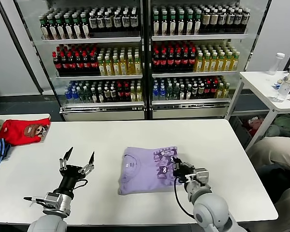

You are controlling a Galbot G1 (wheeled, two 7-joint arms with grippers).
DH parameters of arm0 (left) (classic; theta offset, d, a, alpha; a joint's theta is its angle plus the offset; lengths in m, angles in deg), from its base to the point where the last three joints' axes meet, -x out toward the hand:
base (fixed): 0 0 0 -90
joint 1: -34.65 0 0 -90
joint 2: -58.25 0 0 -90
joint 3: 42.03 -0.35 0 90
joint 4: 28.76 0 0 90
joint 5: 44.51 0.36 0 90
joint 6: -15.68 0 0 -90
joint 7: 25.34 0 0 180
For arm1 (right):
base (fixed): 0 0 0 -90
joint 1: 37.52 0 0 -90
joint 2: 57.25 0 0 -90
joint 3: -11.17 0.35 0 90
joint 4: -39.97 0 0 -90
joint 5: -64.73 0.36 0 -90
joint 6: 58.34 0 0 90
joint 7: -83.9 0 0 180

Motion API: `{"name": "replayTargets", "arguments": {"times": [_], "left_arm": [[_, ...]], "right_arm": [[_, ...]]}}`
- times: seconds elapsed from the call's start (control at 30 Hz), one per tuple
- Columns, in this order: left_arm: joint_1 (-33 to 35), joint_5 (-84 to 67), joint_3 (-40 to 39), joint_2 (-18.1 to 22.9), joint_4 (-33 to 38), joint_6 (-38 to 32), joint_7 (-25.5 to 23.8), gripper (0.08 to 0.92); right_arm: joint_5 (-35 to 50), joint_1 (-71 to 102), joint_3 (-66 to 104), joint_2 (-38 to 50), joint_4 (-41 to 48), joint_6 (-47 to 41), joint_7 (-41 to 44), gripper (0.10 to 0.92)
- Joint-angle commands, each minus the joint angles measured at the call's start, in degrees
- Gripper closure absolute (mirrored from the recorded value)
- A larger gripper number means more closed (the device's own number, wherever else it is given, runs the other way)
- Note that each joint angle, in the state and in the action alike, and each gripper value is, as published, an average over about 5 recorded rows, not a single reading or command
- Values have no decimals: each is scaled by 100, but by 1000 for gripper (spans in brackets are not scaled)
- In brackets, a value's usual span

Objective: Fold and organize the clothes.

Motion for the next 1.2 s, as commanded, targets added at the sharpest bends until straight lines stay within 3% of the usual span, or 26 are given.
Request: {"name": "replayTargets", "arguments": {"times": [0.03,0.37,0.73,1.2], "left_arm": [[120,82,-40,69,7,-452,-166,177],[-175,101,-110,70,-182,-407,-187,177],[-226,-19,-15,-10,-440,-497,-343,177],[-408,-51,62,30,-566,-677,-329,177]], "right_arm": [[-938,428,551,201,-376,189,474,788],[-1713,1031,1093,297,-825,729,726,504],[-2064,919,1117,198,-632,1014,610,222],[-2304,683,1519,322,-464,1135,612,202]]}}
